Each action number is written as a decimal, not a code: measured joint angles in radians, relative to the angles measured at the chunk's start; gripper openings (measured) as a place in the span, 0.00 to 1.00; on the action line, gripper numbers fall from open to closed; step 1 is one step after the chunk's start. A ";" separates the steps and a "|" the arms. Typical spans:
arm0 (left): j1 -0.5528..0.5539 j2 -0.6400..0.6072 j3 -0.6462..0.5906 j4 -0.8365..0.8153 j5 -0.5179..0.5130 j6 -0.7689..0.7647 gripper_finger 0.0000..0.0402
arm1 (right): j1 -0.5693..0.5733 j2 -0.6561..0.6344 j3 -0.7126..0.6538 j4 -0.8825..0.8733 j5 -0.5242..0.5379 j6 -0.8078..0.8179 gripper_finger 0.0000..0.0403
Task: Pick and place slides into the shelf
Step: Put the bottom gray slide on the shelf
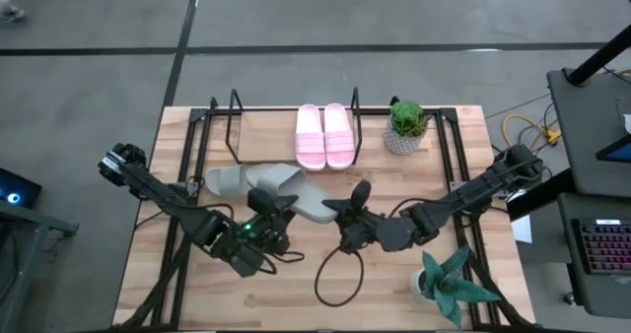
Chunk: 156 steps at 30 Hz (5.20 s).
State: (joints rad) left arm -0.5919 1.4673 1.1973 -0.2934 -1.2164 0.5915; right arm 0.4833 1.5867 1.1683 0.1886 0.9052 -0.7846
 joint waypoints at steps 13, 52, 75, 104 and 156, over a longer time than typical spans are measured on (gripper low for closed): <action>-0.010 -0.005 -0.023 0.022 0.028 0.047 0.12 | 0.024 -0.008 0.006 -0.070 0.012 0.078 0.30; 0.028 0.003 -0.022 0.168 0.517 0.416 0.12 | -0.086 -0.007 0.261 -0.557 -0.366 0.310 0.47; 0.027 0.003 -0.013 0.227 0.558 0.427 0.11 | -0.135 -0.006 0.278 -0.632 -0.395 0.295 0.14; -0.105 -0.377 -0.029 -0.404 0.390 -0.931 0.73 | -0.291 0.083 0.277 -0.435 -0.248 0.236 0.02; -0.027 -0.178 -0.219 0.205 0.107 0.314 0.73 | -0.469 0.157 0.278 -0.278 -0.169 0.332 0.02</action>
State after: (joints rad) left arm -0.6190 1.2890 0.9779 -0.0885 -1.1091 0.9055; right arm 0.0144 1.7435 1.4460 -0.0891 0.7363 -0.4523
